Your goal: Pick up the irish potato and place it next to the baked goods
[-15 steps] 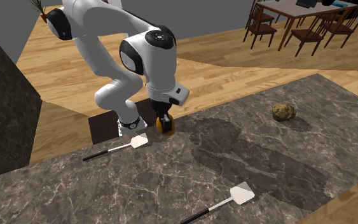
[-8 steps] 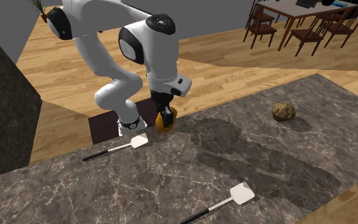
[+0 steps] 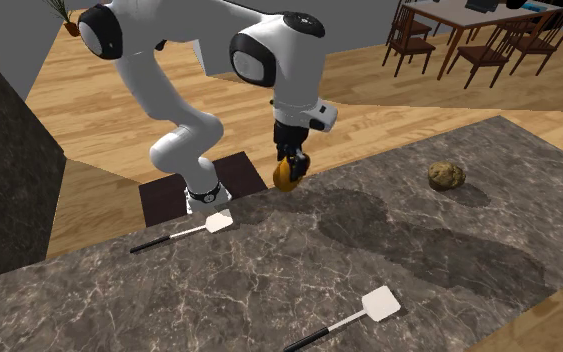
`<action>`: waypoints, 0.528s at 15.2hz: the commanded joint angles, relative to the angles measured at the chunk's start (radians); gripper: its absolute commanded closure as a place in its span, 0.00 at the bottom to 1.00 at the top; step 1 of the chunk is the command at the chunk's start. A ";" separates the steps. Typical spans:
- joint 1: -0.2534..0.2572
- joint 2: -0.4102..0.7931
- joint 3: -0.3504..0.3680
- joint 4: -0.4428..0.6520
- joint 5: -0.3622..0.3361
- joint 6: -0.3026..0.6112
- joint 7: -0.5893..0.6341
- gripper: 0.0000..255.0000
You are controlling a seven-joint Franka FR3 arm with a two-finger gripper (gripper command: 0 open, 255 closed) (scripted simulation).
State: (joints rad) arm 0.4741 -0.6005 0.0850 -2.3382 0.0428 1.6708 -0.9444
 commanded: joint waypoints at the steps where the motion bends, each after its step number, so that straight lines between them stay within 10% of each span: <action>1: 0.018 0.037 0.041 0.029 0.024 0.009 0.050 1.00; 8: 0.062 0.189 0.169 0.163 0.069 0.036 0.211 1.00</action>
State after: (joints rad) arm 0.5278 -0.4470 0.2271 -2.2036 0.1051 1.6976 -0.7678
